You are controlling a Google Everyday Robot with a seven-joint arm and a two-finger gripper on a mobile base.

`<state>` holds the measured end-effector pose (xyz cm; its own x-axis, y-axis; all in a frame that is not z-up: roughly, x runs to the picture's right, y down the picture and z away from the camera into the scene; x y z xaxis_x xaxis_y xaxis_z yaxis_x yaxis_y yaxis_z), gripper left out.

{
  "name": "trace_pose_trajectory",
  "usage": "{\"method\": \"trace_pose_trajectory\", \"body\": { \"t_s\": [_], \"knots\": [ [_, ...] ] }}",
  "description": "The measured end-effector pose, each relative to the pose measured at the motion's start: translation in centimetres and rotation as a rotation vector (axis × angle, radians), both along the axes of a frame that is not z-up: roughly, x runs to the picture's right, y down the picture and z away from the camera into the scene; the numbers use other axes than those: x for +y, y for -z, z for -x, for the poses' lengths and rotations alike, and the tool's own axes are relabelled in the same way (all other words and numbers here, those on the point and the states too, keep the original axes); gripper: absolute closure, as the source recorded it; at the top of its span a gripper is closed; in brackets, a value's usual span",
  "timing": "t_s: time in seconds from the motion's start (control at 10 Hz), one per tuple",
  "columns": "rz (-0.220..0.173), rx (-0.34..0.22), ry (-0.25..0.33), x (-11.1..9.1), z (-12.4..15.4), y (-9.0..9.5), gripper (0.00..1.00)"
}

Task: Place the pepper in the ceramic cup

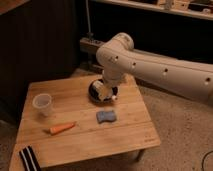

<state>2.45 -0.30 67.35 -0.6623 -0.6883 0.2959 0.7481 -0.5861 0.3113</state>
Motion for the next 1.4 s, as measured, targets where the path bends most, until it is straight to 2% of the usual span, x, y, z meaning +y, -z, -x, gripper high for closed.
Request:
{"method": "trace_pose_trajectory", "body": {
  "t_s": [0.2,0.5,0.6,0.8,1.0,1.1,1.2,1.4],
  "knots": [
    [-0.064,-0.268,0.153,1.7,4.3,1.9,0.2],
    [-0.092,-0.55,0.327,5.8,9.4,4.8,0.2],
    [-0.104,-0.618,0.371,6.8,10.5,5.6,0.2],
    [-0.118,-0.68,0.412,7.6,11.8,6.4,0.2],
    [-0.135,-0.683,0.418,7.4,11.8,6.7,0.2],
    [-0.155,-0.704,0.431,7.4,12.1,6.7,0.2],
    [-0.196,-0.756,0.475,8.1,13.5,6.5,0.2],
    [-0.233,-0.824,0.537,9.2,16.6,5.4,0.2]
  ]
}}
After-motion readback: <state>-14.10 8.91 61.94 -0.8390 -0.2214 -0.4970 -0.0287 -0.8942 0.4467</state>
